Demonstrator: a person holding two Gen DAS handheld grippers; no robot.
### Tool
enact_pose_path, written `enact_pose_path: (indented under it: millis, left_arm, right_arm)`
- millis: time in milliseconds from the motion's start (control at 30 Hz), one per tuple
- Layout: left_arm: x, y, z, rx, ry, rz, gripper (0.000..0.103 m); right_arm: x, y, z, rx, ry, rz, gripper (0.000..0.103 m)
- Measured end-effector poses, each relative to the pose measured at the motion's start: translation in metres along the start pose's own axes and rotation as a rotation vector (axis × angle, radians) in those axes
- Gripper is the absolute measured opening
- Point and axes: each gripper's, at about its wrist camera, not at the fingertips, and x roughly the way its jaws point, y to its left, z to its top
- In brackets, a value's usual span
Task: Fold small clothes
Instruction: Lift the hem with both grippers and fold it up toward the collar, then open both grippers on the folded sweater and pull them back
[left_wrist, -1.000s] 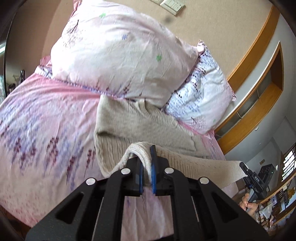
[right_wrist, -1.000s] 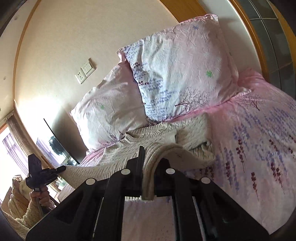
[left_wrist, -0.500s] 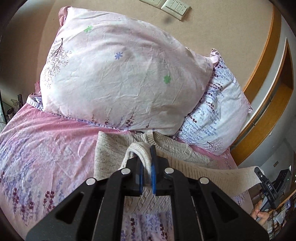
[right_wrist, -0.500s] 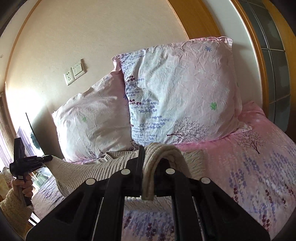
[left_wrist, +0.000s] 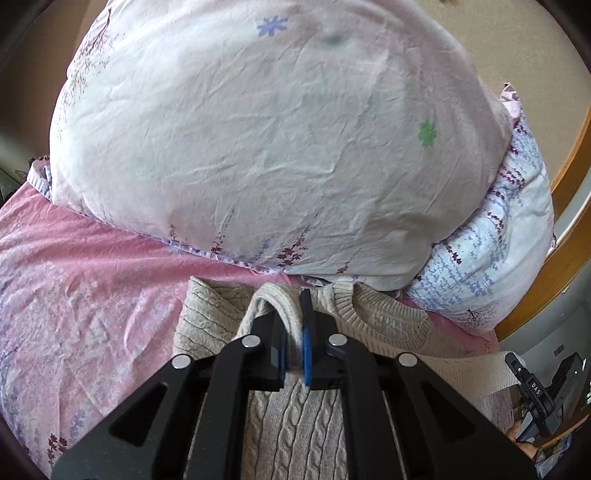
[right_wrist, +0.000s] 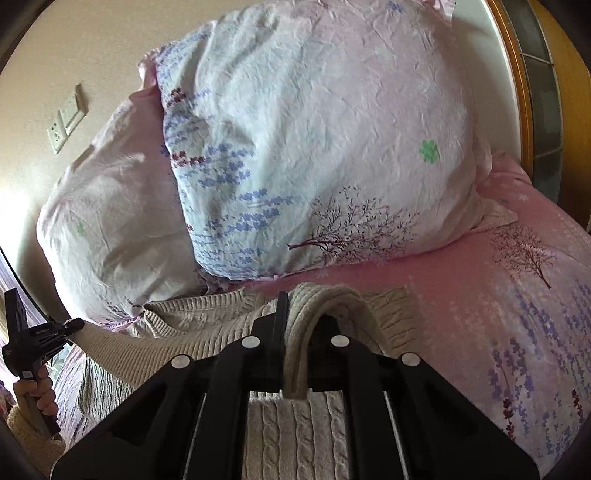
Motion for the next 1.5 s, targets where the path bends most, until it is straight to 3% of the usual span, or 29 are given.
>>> enact_pose_path:
  millis: [333,500,567,600,633,667,733,867,967,1133,1367,1500]
  left_arm:
    - [0.034,0.012,-0.001,-0.046,0.039,0.02,0.006]
    - [0.054,0.015,-0.004,-0.075,0.084,0.034,0.007]
    - [0.061,0.015,-0.004,-0.087,0.104,0.033,0.008]
    - [0.063,0.014,-0.004,-0.092,0.111,0.034,0.008]
    - [0.065,0.015,-0.004,-0.099,0.117,0.03,0.012]
    - [0.066,0.016,-0.003,-0.106,0.124,0.022,0.016]
    - [0.065,0.017,-0.003,-0.115,0.126,0.015,0.031]
    - [0.046,0.015,-0.001,-0.082,0.103,-0.001,0.043]
    - [0.023,0.02,-0.005,-0.032,0.09,-0.01,0.043]
    - [0.001,0.036,-0.024,0.006,0.137,-0.006,0.041]
    - [0.002,0.046,-0.048,0.042,0.202,0.027,0.04]
    - [0.006,0.042,-0.057,0.07,0.224,0.057,0.038]
  right_arm:
    - [0.036,-0.009,0.004,0.053,0.054,-0.046,0.008]
    - [0.064,-0.018,0.004,0.124,0.132,-0.078,0.011]
    - [0.072,-0.022,0.004,0.153,0.164,-0.079,0.027]
    - [0.077,-0.025,0.004,0.173,0.176,-0.076,0.046]
    - [0.079,-0.028,0.004,0.197,0.179,-0.071,0.058]
    - [0.079,-0.029,0.005,0.211,0.177,-0.062,0.059]
    - [0.077,-0.031,0.006,0.224,0.173,-0.052,0.059]
    - [0.058,-0.03,0.007,0.202,0.143,-0.055,0.059]
    - [0.034,-0.034,0.004,0.154,0.112,-0.095,0.057]
    - [0.006,-0.051,-0.01,0.113,0.145,-0.135,0.041]
    - [0.007,-0.05,-0.033,0.046,0.213,-0.187,0.034]
    - [0.018,-0.045,-0.041,0.0,0.264,-0.204,0.025]
